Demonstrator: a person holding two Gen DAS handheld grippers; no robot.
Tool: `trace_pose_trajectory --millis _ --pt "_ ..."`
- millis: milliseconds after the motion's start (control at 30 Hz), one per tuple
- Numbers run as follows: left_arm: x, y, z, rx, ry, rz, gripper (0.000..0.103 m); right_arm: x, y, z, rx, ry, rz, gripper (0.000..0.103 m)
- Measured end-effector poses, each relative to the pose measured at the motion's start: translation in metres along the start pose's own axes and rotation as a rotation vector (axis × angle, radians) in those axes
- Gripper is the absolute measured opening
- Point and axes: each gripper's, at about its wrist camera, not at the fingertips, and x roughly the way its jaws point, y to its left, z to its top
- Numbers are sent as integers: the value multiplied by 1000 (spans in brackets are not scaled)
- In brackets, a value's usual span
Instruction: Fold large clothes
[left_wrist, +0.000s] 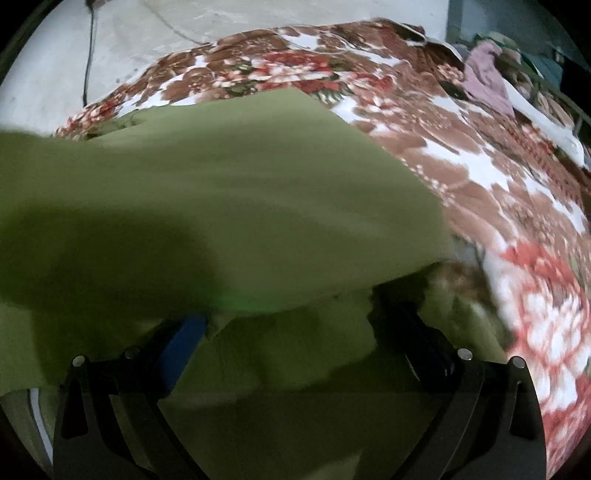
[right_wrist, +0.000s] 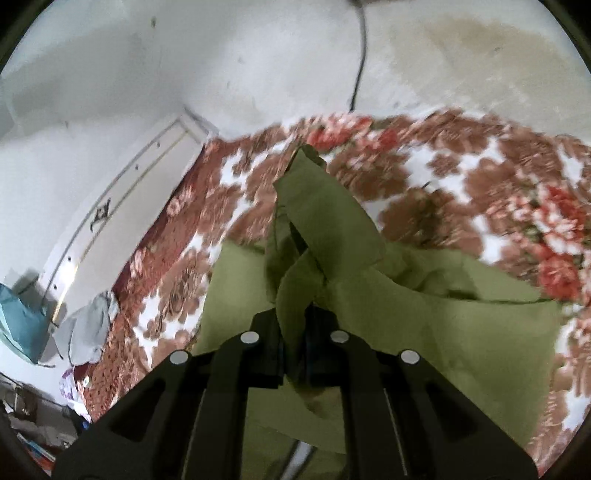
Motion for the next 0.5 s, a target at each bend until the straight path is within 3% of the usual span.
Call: trace_pose_trajectory --millis 267,400,500 --pt "-20 4 -20 19 26 -25 98 101 43 -40 -45 146 -34 8" --pt "-42 3 -33 109 -49 17 98 133 66 -62 -84 214 -69 9" --pt "-47 1 -42 159 -46 17 98 152 77 -77 -74 277 -82 15"
